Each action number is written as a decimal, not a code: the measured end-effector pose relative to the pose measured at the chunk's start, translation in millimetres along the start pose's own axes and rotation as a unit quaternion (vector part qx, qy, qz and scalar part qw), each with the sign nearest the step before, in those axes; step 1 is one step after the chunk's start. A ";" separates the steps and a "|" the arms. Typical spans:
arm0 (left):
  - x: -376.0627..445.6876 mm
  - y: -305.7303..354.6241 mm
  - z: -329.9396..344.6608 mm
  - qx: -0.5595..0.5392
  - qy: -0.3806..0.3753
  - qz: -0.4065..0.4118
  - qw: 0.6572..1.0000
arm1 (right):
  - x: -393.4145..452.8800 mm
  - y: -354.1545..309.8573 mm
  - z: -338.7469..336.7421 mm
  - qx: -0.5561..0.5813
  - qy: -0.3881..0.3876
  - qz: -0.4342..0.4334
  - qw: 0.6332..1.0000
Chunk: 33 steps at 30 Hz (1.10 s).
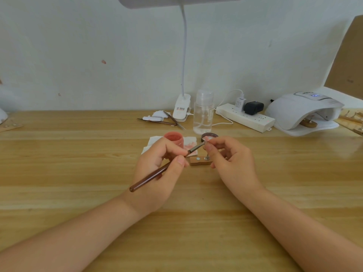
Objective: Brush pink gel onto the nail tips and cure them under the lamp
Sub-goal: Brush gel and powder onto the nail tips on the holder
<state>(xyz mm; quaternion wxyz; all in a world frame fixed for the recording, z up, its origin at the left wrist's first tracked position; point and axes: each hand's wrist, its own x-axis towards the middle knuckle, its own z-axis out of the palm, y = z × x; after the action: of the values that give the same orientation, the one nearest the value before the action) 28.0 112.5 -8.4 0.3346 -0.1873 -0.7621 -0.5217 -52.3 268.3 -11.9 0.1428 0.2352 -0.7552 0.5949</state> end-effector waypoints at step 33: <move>11.4 -3.0 6.6 -0.079 0.166 -0.150 0.971 | 2.6 -3.4 17.4 -0.263 -0.053 0.022 0.963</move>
<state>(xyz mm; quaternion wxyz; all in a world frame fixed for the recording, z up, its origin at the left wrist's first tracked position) 15.9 116.7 -3.9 0.3585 -0.0073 -0.6718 -0.6481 -51.6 250.4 -12.2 0.1462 0.2040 -0.8966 0.3649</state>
